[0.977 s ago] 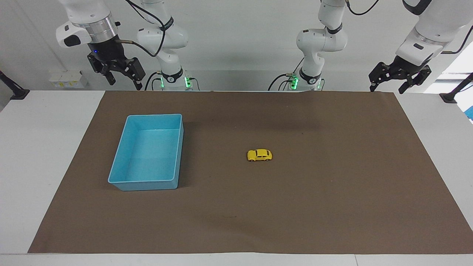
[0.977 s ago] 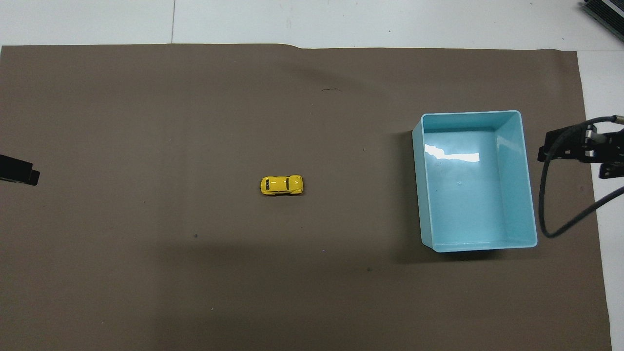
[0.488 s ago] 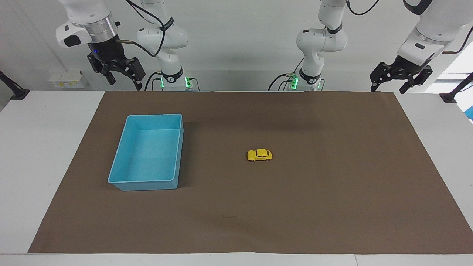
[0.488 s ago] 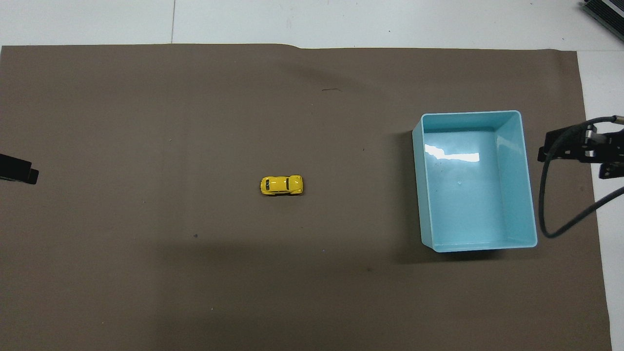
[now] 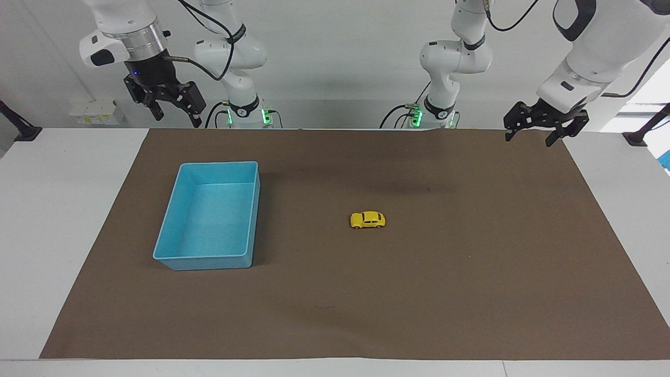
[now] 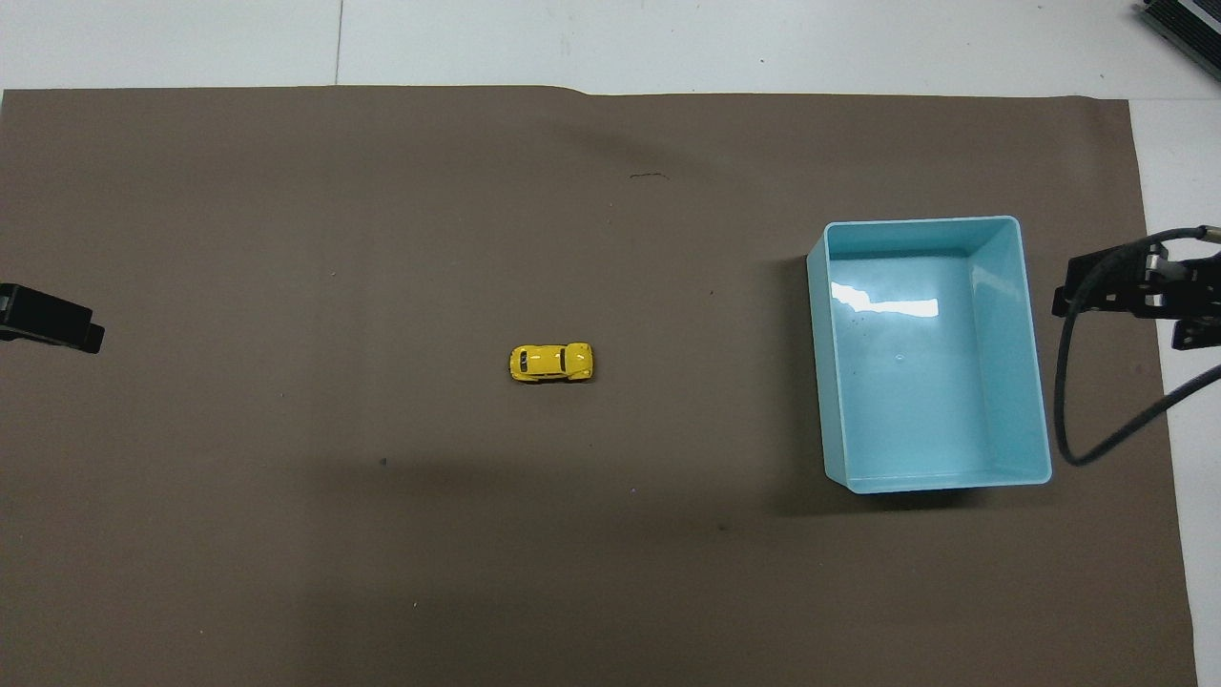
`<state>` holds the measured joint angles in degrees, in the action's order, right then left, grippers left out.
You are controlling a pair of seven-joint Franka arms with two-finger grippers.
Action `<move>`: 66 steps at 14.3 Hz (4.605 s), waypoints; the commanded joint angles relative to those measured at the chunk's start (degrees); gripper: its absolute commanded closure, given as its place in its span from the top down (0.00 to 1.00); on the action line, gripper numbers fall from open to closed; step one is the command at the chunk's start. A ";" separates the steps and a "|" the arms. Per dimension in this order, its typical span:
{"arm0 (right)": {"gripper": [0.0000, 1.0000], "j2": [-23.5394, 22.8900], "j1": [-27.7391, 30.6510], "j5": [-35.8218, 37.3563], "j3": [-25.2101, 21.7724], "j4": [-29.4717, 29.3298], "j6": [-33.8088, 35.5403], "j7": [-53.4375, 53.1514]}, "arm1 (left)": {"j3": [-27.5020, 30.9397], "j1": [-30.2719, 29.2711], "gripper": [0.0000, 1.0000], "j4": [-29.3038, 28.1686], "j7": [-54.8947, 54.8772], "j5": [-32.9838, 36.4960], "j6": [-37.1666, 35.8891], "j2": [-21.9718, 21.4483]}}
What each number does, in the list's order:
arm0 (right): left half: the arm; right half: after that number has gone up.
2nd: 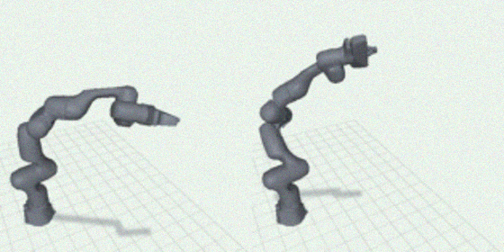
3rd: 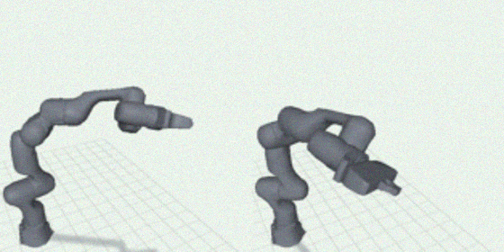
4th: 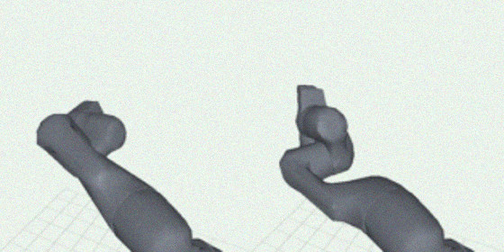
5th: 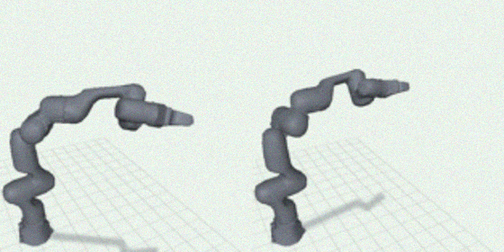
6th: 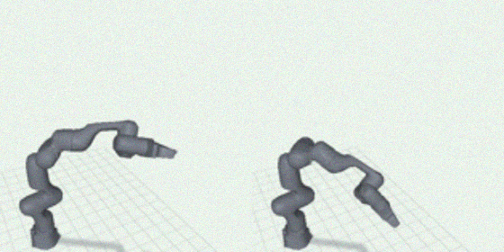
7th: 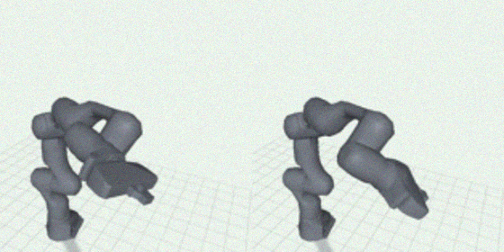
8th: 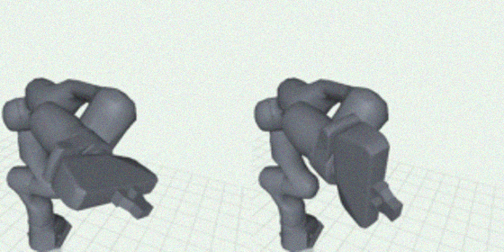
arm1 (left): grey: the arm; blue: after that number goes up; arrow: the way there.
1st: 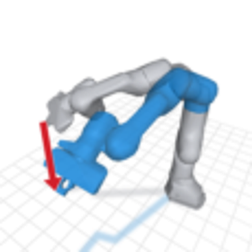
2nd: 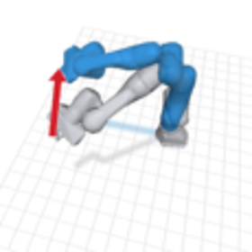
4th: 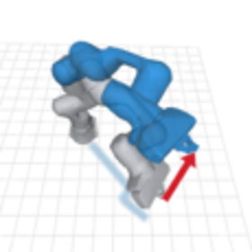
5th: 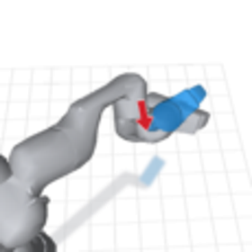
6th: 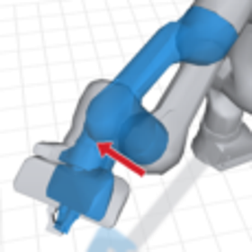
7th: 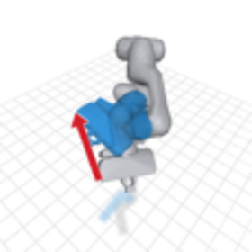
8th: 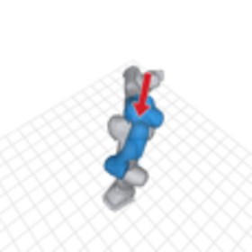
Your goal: Wind up and store yellow beetle car
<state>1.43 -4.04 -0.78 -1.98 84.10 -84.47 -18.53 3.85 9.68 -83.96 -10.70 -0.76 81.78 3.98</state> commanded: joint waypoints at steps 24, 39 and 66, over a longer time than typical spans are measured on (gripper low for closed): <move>1.00 0.60 0.26 -0.89 -0.04 0.80 -0.08 -0.63 | 0.46 17.55 1.00 -15.95 -56.00 -7.41 37.99 14.30; 1.00 0.60 0.26 -0.89 -0.04 0.80 -0.08 -0.63 | 0.55 29.95 1.00 -26.60 -45.99 -8.03 61.75 18.78; 1.00 0.60 0.26 -0.89 -0.04 0.80 -0.08 -0.63 | 0.90 19.06 0.00 -30.90 -61.09 -7.33 54.28 15.79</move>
<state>1.43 -4.04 -0.78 -1.98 84.11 -84.47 -18.53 4.46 31.31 -113.22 -68.41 -8.16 133.77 17.88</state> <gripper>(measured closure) 0.000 0.573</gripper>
